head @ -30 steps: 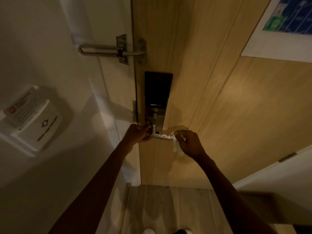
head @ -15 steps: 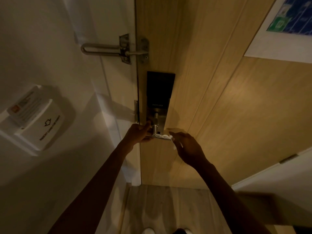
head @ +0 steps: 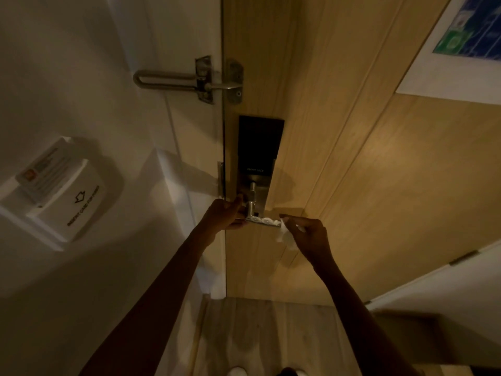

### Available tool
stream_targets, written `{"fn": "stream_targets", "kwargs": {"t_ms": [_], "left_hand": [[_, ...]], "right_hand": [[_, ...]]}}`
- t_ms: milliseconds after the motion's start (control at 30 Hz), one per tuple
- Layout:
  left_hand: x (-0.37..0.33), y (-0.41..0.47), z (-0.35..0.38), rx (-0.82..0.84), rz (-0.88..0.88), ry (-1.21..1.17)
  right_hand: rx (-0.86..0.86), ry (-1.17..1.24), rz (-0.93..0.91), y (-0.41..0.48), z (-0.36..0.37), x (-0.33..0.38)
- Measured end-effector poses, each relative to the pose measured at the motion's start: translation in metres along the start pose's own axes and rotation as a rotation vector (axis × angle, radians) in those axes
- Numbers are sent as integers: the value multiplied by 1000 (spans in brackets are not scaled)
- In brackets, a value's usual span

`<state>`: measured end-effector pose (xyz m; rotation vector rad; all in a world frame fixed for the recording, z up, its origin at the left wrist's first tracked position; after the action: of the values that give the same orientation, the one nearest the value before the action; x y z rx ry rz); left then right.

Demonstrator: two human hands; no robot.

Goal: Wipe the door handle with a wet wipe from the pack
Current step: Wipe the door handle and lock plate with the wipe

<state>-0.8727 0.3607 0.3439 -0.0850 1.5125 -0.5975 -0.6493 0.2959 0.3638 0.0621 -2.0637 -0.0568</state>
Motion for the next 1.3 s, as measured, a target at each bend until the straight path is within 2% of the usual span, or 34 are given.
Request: {"fn": "stream_targets", "kwargs": {"t_ms": [100, 300, 500, 767, 1000, 1300], "left_hand": [[0, -2, 1, -11, 6, -10], [0, -3, 2, -6, 10, 5], [0, -5, 1, -1, 24, 10], [-7, -4, -8, -42, 61, 34], [-14, -4, -10, -43, 71, 55], [-15, 2, -13, -66, 50, 110]], "right_hand": [[19, 117, 102, 5, 0, -10], [55, -23, -73, 2, -7, -4], [30, 19, -48, 8, -5, -1], [16, -202, -120, 4, -25, 10], [-217, -115, -143, 17, -33, 44], [-357, -142, -178, 18, -42, 72]]}}
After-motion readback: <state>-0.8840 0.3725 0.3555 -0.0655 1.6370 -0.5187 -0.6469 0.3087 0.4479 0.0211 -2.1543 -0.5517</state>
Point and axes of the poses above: each hand's wrist, its own y-axis towards the middle knuckle, its own z-axis out of the palm, x = y × z, the point moved 6 cm from there along y, towards the middle knuckle, and after that the axes turned 12 degrees about x, right-handed, at the moved point
